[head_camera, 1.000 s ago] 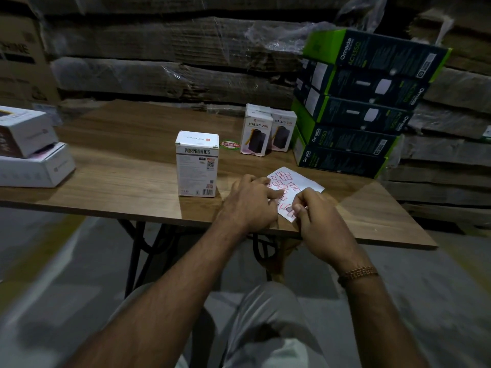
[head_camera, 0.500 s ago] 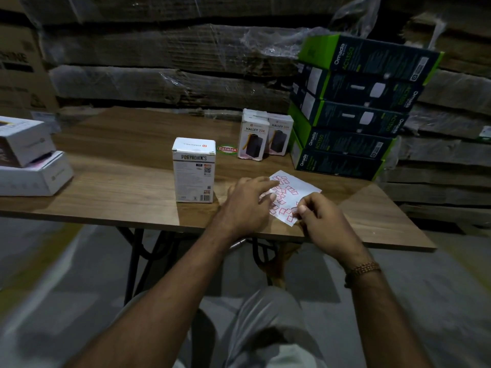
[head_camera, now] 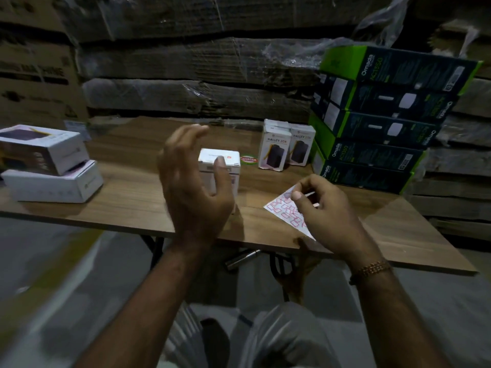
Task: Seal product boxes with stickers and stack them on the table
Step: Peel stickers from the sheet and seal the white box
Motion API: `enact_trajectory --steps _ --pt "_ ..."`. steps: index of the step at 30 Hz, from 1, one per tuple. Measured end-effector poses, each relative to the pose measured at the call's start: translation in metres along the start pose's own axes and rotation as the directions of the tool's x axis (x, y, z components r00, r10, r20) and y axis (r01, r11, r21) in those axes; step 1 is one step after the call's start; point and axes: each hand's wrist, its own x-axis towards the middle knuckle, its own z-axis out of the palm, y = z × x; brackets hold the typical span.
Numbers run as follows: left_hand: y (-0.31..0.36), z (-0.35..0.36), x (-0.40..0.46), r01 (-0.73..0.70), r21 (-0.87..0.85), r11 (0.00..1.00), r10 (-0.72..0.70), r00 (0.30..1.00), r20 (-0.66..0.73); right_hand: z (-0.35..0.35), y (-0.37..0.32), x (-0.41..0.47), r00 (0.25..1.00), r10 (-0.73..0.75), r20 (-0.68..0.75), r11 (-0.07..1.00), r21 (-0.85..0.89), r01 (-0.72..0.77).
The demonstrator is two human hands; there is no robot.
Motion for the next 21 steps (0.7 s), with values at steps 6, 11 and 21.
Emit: enact_trajectory --steps 6,11,21 --pt "-0.043 -0.003 0.003 0.14 0.029 0.99 -0.142 0.943 0.302 0.021 -0.053 0.025 0.984 -0.166 0.069 0.986 0.029 0.165" --pt "-0.058 -0.005 -0.008 0.221 0.009 0.975 -0.202 0.877 0.437 0.031 -0.084 0.047 0.955 -0.266 0.129 0.955 -0.098 0.279" --pt "-0.055 -0.006 -0.016 0.299 -0.016 0.954 -0.248 0.821 0.515 0.042 -0.117 0.079 0.896 -0.212 0.391 0.818 -0.431 0.381"
